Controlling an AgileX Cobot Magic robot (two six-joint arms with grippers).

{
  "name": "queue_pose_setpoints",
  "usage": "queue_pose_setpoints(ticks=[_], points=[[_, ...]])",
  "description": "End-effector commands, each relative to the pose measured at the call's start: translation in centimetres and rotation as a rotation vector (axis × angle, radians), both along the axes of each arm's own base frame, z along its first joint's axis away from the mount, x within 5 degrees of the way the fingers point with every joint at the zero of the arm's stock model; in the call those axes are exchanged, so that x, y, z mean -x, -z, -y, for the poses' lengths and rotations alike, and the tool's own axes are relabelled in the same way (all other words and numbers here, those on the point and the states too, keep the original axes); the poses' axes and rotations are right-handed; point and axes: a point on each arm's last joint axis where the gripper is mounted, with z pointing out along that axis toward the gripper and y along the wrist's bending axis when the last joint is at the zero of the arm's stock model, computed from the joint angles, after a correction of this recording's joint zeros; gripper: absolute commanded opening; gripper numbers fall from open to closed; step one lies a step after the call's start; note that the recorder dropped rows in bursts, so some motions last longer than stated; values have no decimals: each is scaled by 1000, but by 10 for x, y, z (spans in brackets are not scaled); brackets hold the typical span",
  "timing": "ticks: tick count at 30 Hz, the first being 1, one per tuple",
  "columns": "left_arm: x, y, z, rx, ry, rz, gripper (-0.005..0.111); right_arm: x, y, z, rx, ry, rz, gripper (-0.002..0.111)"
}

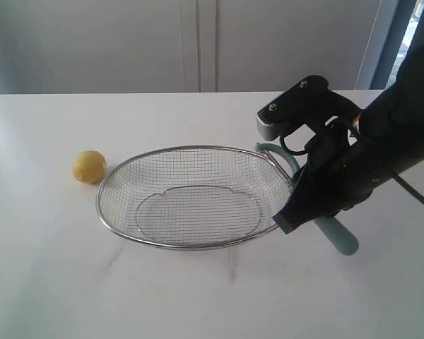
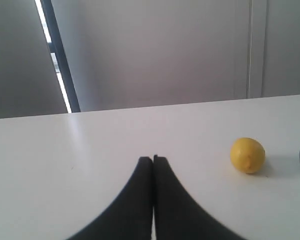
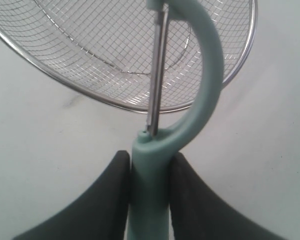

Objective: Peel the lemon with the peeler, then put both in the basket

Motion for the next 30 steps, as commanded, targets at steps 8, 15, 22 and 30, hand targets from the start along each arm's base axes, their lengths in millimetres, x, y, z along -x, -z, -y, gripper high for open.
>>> queue_pose_setpoints(ticks=[8, 15, 22, 30], points=[[0, -1, 0, 1, 7, 26, 0, -1, -2, 0, -3, -5, 12, 0], [0, -2, 0, 1, 7, 30, 0, -1, -2, 0, -4, -5, 14, 0], [0, -1, 0, 10, 8, 22, 0, -1, -2, 0, -5, -5, 15, 0], [5, -24, 1, 11, 13, -8, 0, -1, -2, 0, -6, -5, 17, 0]])
